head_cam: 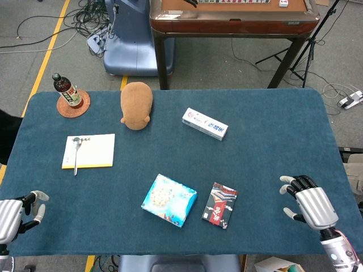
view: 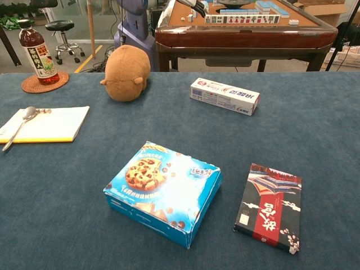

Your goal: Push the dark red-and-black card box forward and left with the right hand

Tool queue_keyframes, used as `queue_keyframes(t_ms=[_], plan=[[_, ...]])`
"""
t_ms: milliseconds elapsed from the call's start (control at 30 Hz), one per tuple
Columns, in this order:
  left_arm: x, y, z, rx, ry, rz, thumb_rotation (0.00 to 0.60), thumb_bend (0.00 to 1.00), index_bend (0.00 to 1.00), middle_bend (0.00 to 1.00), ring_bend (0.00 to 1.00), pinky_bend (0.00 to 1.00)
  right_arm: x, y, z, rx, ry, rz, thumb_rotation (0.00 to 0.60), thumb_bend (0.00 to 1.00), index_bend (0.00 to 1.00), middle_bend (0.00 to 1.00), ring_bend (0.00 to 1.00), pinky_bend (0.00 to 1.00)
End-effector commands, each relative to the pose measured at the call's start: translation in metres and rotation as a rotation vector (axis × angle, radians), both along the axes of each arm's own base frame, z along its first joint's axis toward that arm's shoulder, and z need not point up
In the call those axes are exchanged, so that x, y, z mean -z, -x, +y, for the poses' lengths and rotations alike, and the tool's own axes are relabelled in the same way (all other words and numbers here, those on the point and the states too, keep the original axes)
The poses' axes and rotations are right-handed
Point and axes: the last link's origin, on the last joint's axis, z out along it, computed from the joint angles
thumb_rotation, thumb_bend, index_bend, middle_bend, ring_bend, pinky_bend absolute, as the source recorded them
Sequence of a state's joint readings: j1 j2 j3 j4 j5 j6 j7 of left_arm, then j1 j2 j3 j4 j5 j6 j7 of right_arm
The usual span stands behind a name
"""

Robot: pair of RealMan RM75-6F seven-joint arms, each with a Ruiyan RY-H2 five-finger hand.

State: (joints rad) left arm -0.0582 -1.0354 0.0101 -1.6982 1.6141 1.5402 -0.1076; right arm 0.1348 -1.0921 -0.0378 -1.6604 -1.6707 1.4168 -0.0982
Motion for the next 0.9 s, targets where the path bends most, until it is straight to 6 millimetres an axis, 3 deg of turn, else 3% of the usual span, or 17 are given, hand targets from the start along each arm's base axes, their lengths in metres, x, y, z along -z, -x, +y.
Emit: queue_keyframes(t_ms=[33,200,367,500,900], plan=[[-0.003,0.001,-0.001,-0.008,-0.013,-0.010,0.600,0.48,0.47,0.72,0.69,0.80,0.002,-0.001,-0.003,-0.009,0.000,-0.015,0.600,0.11,0.45,0.27,0.22,0.23],[-0.007,0.006,-0.002,-0.027,-0.018,-0.009,0.600,0.48,0.47,0.72,0.69,0.80,0.013,-0.005,-0.006,-0.047,-0.020,-0.035,0.600,0.10,0.44,0.26,0.19,0.23],[-0.010,0.010,-0.003,-0.038,-0.023,-0.017,0.600,0.48,0.47,0.72,0.69,0.80,0.032,-0.012,-0.007,-0.094,-0.050,-0.049,0.600,0.00,0.27,0.18,0.14,0.23],[-0.012,0.011,-0.002,-0.037,-0.030,-0.022,0.600,0.48,0.47,0.72,0.69,0.80,0.054,-0.021,-0.004,-0.140,-0.097,-0.050,0.600,0.00,0.19,0.13,0.10,0.23],[-0.016,0.014,-0.003,-0.050,-0.037,-0.034,0.600,0.48,0.47,0.72,0.69,0.80,0.116,-0.054,0.010,-0.259,-0.197,-0.085,0.600,0.00,0.02,0.00,0.00,0.09]])
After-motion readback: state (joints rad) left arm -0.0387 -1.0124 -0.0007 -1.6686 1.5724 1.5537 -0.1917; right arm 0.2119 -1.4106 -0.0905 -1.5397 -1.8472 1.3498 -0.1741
